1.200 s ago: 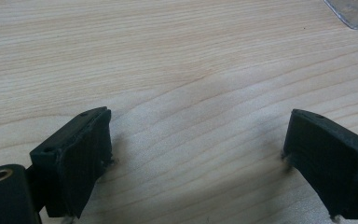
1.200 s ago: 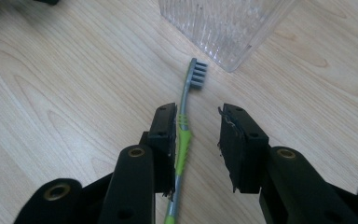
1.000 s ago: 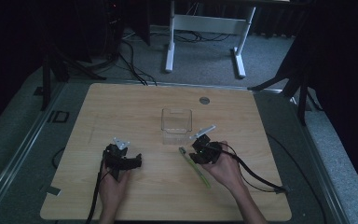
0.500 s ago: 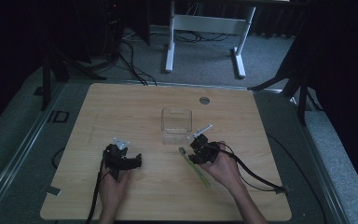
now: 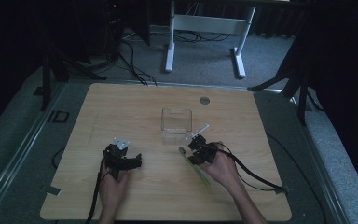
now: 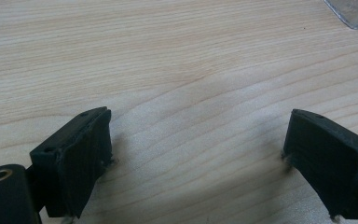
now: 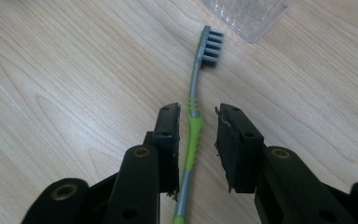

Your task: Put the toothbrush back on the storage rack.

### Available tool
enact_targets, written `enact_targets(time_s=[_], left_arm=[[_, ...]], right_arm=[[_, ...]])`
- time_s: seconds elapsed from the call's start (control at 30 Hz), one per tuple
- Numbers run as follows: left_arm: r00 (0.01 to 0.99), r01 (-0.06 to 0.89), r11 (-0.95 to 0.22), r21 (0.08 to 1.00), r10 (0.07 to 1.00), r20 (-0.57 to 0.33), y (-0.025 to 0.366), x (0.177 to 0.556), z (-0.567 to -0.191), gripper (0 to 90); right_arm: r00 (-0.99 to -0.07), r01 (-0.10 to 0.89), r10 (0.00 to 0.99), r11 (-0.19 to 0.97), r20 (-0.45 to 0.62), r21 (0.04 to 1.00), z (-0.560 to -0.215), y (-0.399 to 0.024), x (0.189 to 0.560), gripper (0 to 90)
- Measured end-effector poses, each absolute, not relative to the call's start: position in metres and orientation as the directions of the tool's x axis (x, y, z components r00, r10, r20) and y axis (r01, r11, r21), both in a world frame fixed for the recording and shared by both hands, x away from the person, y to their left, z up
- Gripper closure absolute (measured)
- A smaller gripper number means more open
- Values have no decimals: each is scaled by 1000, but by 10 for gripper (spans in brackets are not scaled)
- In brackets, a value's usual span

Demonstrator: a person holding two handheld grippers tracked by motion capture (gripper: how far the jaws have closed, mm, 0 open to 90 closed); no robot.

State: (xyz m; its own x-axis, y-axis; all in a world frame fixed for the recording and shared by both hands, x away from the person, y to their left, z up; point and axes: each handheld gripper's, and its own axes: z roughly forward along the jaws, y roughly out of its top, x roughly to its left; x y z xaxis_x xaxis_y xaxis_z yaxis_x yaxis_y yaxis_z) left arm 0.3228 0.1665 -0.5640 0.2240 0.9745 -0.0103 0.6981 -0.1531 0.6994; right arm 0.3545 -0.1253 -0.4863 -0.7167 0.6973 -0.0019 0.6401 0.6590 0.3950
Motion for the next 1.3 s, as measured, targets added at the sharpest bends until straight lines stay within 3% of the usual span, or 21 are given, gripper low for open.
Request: enact_targets(time_s=[1.3], left_arm=[[224,698,-153,700,975,-10,167,323,-564,79]], right_arm=[[-728,660,686,701,0,268,-506,-118,359,730]])
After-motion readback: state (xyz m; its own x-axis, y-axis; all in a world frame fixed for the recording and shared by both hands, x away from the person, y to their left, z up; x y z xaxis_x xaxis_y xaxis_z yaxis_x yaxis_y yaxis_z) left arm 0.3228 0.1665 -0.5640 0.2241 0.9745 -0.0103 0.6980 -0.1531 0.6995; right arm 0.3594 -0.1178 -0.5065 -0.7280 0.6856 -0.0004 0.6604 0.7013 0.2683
